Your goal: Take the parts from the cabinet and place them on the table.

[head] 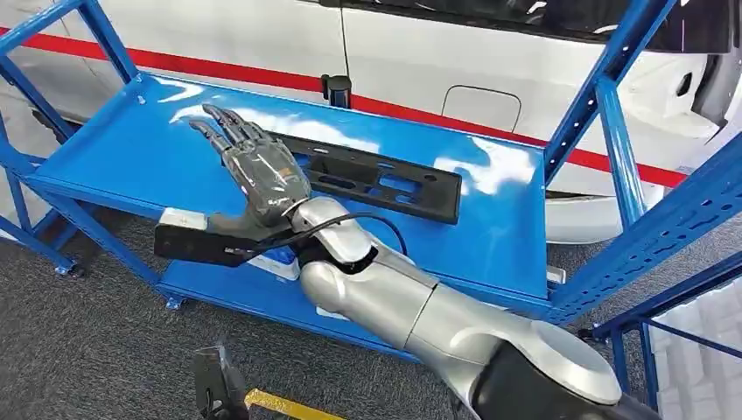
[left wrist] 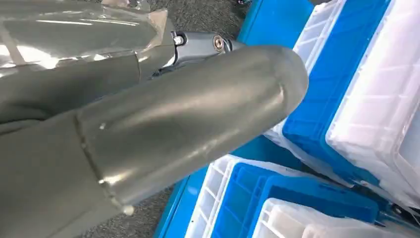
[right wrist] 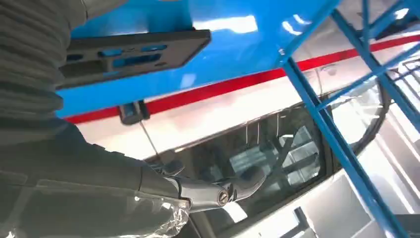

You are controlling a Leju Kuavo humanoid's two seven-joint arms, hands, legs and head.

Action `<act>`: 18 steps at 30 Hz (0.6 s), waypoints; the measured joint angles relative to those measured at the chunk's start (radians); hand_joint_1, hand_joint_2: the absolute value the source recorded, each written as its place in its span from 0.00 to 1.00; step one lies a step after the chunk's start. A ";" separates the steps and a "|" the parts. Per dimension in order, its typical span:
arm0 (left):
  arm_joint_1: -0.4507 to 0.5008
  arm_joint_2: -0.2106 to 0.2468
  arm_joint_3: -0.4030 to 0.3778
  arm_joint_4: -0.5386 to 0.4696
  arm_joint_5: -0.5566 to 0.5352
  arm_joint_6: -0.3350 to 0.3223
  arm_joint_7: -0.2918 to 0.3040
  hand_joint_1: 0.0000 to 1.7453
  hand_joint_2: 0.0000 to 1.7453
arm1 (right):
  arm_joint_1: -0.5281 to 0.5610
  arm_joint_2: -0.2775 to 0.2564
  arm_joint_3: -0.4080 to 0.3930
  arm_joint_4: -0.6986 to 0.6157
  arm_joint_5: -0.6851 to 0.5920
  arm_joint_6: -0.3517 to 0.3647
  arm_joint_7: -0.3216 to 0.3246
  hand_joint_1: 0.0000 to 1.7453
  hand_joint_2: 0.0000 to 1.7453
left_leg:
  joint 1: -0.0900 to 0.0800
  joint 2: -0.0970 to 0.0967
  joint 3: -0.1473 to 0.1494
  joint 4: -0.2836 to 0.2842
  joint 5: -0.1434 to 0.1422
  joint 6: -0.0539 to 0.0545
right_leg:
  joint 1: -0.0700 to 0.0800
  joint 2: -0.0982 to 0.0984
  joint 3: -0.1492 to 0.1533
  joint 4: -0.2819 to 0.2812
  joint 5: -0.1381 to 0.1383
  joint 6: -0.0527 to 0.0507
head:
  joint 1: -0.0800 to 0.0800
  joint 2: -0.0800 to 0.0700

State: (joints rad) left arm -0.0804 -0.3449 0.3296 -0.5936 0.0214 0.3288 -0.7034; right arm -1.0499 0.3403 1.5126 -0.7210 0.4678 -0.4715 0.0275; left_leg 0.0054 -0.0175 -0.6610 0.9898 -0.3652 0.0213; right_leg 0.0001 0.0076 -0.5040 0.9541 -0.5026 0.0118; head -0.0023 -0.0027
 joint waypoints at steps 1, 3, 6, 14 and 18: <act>-0.001 0.000 -0.003 0.000 -0.001 0.000 0.000 0.00 0.00 | 0.008 0.000 0.003 0.002 0.025 0.000 0.004 0.00 1.00 | 0.001 0.000 0.000 0.000 0.000 0.000 | 0.000 0.000 0.000 0.000 0.000 0.000 | 0.000 0.000; -0.002 -0.001 -0.009 0.000 -0.001 0.000 0.000 0.00 0.00 | 0.024 0.000 0.009 0.013 0.069 0.000 0.018 0.00 1.00 | 0.002 0.000 0.000 0.000 0.000 0.000 | 0.000 0.000 0.000 0.000 0.000 0.000 | 0.000 0.000; -0.004 -0.002 -0.016 0.000 0.004 0.005 0.000 0.00 0.00 | 0.053 0.000 0.010 0.043 0.124 0.005 0.051 0.00 1.00 | 0.002 0.000 0.001 0.000 0.000 -0.001 | 0.001 0.000 0.000 0.000 0.000 0.000 | 0.000 0.000; -0.004 -0.003 -0.059 0.000 0.066 0.011 0.000 0.00 0.00 | 0.119 -0.001 0.000 0.185 0.150 0.048 0.112 0.00 1.00 | 0.003 0.000 0.001 0.000 0.000 -0.001 | 0.001 0.000 0.000 0.000 0.000 0.000 | 0.000 0.000; -0.007 0.000 -0.061 -0.001 0.068 -0.020 0.000 0.00 0.00 | 0.131 -0.002 -0.008 0.250 0.150 0.072 0.151 0.00 1.00 | 0.003 0.000 0.001 0.000 0.000 -0.001 | 0.001 0.000 0.001 0.000 0.000 0.000 | 0.000 0.000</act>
State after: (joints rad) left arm -0.0874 -0.3445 0.2686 -0.5943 0.0893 0.3087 -0.7031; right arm -0.9189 0.3387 1.5050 -0.4708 0.6176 -0.3994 0.1781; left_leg 0.0081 -0.0176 -0.6600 0.9898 -0.3654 0.0205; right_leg 0.0009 0.0076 -0.5033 0.9543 -0.5027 0.0116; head -0.0023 -0.0027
